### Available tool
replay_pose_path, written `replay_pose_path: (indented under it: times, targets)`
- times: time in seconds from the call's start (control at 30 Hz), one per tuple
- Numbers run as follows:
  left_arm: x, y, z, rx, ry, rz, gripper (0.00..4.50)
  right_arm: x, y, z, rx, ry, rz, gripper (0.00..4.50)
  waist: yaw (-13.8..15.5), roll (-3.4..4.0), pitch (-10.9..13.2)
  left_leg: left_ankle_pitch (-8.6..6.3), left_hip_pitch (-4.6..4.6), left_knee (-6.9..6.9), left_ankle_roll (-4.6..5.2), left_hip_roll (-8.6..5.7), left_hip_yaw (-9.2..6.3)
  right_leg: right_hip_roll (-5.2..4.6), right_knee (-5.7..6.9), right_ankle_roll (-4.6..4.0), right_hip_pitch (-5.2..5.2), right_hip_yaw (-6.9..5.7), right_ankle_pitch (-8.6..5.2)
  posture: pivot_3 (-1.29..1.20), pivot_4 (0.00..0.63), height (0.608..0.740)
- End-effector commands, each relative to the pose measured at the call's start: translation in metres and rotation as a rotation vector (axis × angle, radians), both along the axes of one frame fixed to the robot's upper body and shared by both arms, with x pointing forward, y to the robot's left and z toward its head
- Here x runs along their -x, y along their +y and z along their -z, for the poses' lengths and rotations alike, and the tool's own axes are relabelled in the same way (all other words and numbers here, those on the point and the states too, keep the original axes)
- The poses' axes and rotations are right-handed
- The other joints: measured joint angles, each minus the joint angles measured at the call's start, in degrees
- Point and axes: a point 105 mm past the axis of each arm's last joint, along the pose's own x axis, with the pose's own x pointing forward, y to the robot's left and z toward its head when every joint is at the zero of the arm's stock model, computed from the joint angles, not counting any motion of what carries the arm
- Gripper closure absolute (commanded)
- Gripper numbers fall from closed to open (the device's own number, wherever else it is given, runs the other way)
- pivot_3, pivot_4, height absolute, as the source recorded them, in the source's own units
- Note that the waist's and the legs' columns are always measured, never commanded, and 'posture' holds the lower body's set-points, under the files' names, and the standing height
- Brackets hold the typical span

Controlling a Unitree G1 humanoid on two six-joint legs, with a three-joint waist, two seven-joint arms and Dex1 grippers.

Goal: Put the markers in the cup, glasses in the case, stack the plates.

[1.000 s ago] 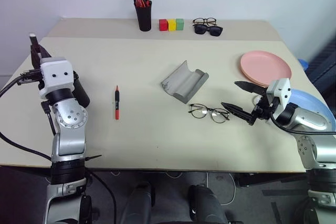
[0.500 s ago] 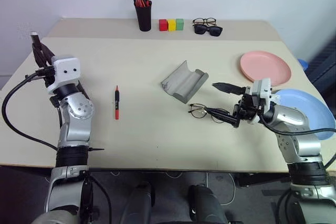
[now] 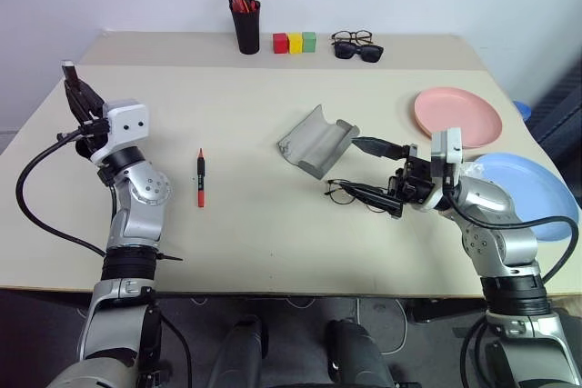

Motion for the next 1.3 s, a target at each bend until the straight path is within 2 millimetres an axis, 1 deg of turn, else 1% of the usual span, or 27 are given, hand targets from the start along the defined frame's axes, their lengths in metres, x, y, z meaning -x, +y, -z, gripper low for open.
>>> replay_pose_path:
  times: [0.03, 0.33, 0.43, 0.47, 0.53, 0.6, 0.73, 0.8, 0.87, 0.97, 1.03, 1.07, 1.1, 1.17, 1.2, 1.3]
  targets:
    - [0.002, -0.001, -0.012, -0.032, -0.052, -0.003, 4.45, 0.005, 0.01, -0.012, -0.019, -0.055, -0.045, 0.0, 0.0, 0.0, 0.0, 0.0, 0.0, 0.0, 0.0, 0.0, 0.0, 0.0, 0.0, 0.0, 0.0, 0.0, 0.0, 0.0, 0.15, 0.74]
    - [0.0, -0.004, -0.002, -0.034, -0.044, 0.009, 4.45, 0.004, 0.012, -0.011, -0.017, -0.06, -0.039, 0.0, 0.0, 0.0, 0.0, 0.01, 0.0, 0.0, -0.01, 0.0, 0.0, 0.0, 0.0, 0.01, 0.0, 0.0, 0.01, 0.0, 0.15, 0.74]
    - [0.002, -0.008, 0.001, -0.023, -0.046, 0.036, 3.13, 0.003, 0.011, -0.011, -0.014, -0.062, -0.032, 0.0, 0.0, 0.0, 0.0, 0.01, 0.0, 0.0, -0.02, 0.0, 0.0, 0.0, 0.0, 0.01, 0.0, 0.0, 0.01, 0.0, 0.15, 0.74]
    - [0.003, -0.009, 0.002, -0.017, -0.05, 0.048, 2.75, 0.003, 0.01, -0.011, -0.012, -0.063, -0.029, 0.0, 0.0, 0.0, 0.0, 0.01, 0.0, 0.0, -0.02, 0.0, 0.0, 0.0, 0.0, 0.01, 0.0, 0.0, 0.01, 0.0, 0.15, 0.74]
    - [0.005, -0.011, 0.002, 0.0, -0.06, 0.068, 1.69, 0.001, 0.009, -0.012, -0.011, -0.064, -0.022, 0.0, 0.0, 0.0, 0.0, 0.01, 0.0, -0.01, -0.02, 0.0, 0.0, 0.0, 0.01, 0.01, 0.0, 0.0, 0.01, 0.0, 0.15, 0.74]
    - [0.008, -0.016, -0.001, 0.03, -0.088, 0.127, 0.71, 0.0, 0.008, -0.012, -0.009, -0.066, -0.015, 0.0, 0.0, 0.0, 0.0, 0.01, 0.0, -0.01, -0.02, 0.0, 0.0, 0.0, 0.01, 0.01, 0.0, 0.0, 0.01, 0.0, 0.15, 0.74]
    - [0.015, -0.035, -0.016, 0.144, -0.156, 0.339, 0.71, -0.001, 0.007, -0.012, -0.006, -0.067, -0.004, 0.0, 0.0, 0.0, 0.0, 0.01, -0.01, -0.01, -0.03, 0.01, 0.0, 0.0, 0.0, 0.0, -0.01, 0.0, 0.01, 0.0, 0.15, 0.74]
    - [0.014, -0.049, -0.016, 0.214, -0.087, 0.47, 0.71, -0.002, 0.005, -0.012, -0.003, -0.069, 0.007, 0.0, 0.0, 0.0, 0.0, 0.01, -0.04, 0.01, -0.03, 0.02, 0.0, 0.0, -0.01, -0.01, -0.01, 0.0, 0.01, 0.0, 0.15, 0.74]
    - [0.018, -0.065, -0.017, 0.224, -0.018, 0.595, 0.71, -0.003, 0.003, -0.012, -0.002, -0.072, 0.02, 0.0, 0.0, 0.0, 0.0, 0.01, -0.04, 0.01, -0.03, 0.02, 0.01, -0.01, -0.03, -0.02, 0.0, 0.0, 0.0, 0.0, 0.15, 0.74]
    - [0.022, -0.071, -0.016, 0.231, 0.045, 0.657, 0.71, -0.005, 0.001, -0.011, -0.002, -0.074, 0.036, 0.0, -0.2, 0.01, 0.0, 0.01, -0.01, -0.01, -0.03, 0.03, 0.01, 0.01, -0.02, -0.05, -0.01, 0.0, 0.0, 0.0, 0.15, 0.74]
    - [0.021, -0.074, -0.012, 0.261, 0.11, 0.687, 0.71, -0.005, 0.0, -0.011, -0.002, -0.076, 0.046, 0.0, -0.2, 0.01, 0.0, 0.02, 0.0, 0.0, -0.03, 0.07, 0.0, 0.06, -0.01, -0.13, -0.01, 0.0, 0.01, 0.0, 0.15, 0.74]
    - [0.019, -0.078, -0.009, 0.278, 0.162, 0.714, 0.71, -0.006, -0.001, -0.011, -0.001, -0.077, 0.052, 0.0, -0.2, 0.01, 0.0, 0.02, 0.0, 0.02, -0.03, 0.1, 0.0, 0.1, -0.01, -0.22, -0.01, 0.0, -0.02, 0.0, 0.15, 0.74]
    - [0.017, -0.084, -0.005, 0.295, 0.22, 0.753, 0.71, -0.006, -0.002, -0.011, 0.0, -0.077, 0.057, 0.0, -0.2, 0.01, 0.0, 0.02, -0.01, 0.03, -0.02, 0.12, -0.01, 0.11, -0.02, -0.29, 0.0, 0.0, -0.04, 0.0, 0.15, 0.74]
    - [0.016, -0.103, 0.007, 0.344, 0.394, 0.865, 0.71, -0.006, -0.004, -0.009, 0.01, -0.078, 0.068, 0.0, -0.3, 0.01, 0.0, 0.02, -0.01, 0.04, -0.02, 0.12, -0.01, 0.12, -0.03, -0.32, 0.0, 0.01, -0.06, 0.0, 0.15, 0.74]
    - [0.014, -0.107, 0.015, 0.374, 0.481, 0.884, 0.71, -0.006, -0.004, -0.007, 0.014, -0.079, 0.073, 0.0, -0.3, 0.01, 0.0, 0.02, -0.01, 0.03, -0.02, 0.13, -0.01, 0.12, -0.04, -0.32, 0.0, 0.01, -0.06, 0.0, 0.15, 0.74]
    - [0.012, -0.108, 0.031, 0.472, 0.644, 0.879, 0.71, -0.005, -0.005, -0.006, 0.016, -0.079, 0.084, 0.0, -0.4, 0.01, 0.0, 0.02, -0.02, 0.02, -0.02, 0.13, -0.03, 0.14, -0.03, -0.31, 0.0, 0.01, -0.07, 0.0, 0.15, 0.74]
